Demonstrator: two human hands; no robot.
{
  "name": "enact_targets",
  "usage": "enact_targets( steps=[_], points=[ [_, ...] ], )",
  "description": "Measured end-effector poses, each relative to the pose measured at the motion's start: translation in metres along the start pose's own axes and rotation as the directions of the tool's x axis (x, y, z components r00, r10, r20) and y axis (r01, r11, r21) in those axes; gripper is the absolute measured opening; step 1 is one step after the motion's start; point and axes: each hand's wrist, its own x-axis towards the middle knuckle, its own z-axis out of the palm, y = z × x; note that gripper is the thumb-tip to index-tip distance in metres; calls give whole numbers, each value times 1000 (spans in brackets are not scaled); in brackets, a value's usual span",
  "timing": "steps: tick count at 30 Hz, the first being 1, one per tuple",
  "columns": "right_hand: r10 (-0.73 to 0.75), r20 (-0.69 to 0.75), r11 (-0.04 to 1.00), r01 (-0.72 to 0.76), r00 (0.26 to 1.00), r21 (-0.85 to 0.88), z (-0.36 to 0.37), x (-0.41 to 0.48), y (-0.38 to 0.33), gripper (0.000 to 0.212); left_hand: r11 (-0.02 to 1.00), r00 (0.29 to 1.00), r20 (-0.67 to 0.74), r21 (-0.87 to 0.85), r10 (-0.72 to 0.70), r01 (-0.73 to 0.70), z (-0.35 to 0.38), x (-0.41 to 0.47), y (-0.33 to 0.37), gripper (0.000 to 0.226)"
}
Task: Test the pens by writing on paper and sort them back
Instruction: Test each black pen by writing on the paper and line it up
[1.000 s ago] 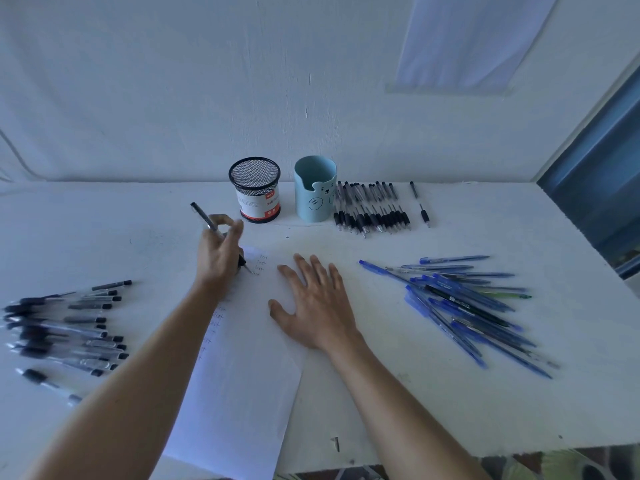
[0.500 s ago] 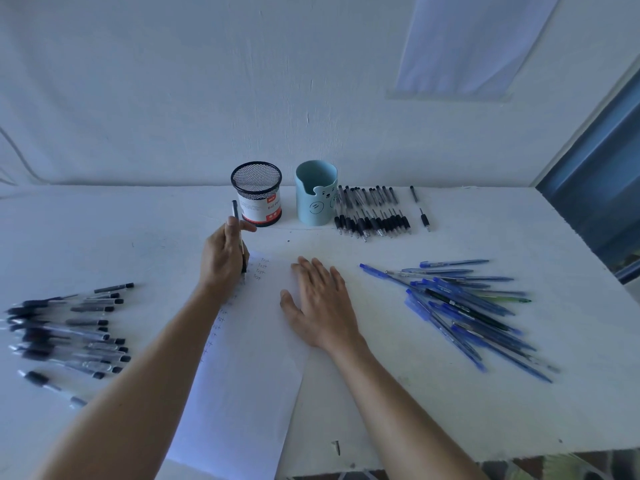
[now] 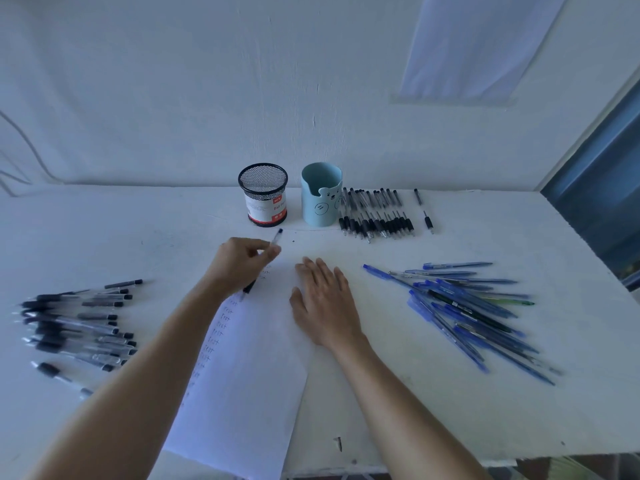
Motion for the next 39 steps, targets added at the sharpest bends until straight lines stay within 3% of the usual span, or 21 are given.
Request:
enact_targets(
  steps=[2, 6, 10, 13, 15, 20, 25, 28, 32, 39],
  points=[
    [9, -6, 1000, -9, 1000, -7, 1, 0, 0, 78, 963, 999, 16, 267, 33, -36, 5, -1, 3, 22],
    [21, 5, 999, -21, 1000, -30, 0, 0, -1, 83, 904, 993, 115, 426, -22, -29, 14, 0, 3, 38],
    [17, 4, 1000, -17, 1000, -23, 0, 0, -1, 84, 912, 984, 168, 409, -61, -13, 10, -1, 2, 45],
    [24, 10, 1000, -25, 1000, 3, 0, -1, -1, 76, 925, 1000, -30, 380, 0, 11, 1, -5, -3, 30],
    [39, 22, 998, -40, 999, 46, -2, 2, 0, 59, 901, 993, -106, 434, 41, 9, -3, -7, -10, 34],
    [165, -39, 974, -156, 986, 164, -2, 12, -6, 66, 794, 999, 5, 607, -42, 30, -2, -14, -32, 53],
    [365, -57, 922, -353, 929, 162, -5, 36, -25, 43, 771, 1000, -19, 637, -10, 20, -2, -18, -35, 53],
    [367, -29, 929, -365, 930, 58, -5, 48, -30, 50, 770, 1000, -25, 638, -14, 27, -1, -17, -33, 53],
    [347, -11, 937, -347, 938, -47, -8, 57, -31, 43, 767, 999, -36, 641, -12, 32, -1, -19, -33, 52],
    [364, -105, 930, -367, 925, -5, -18, 52, -21, 31, 770, 999, -44, 637, -9, 35, 0, -19, -32, 52]
  ],
)
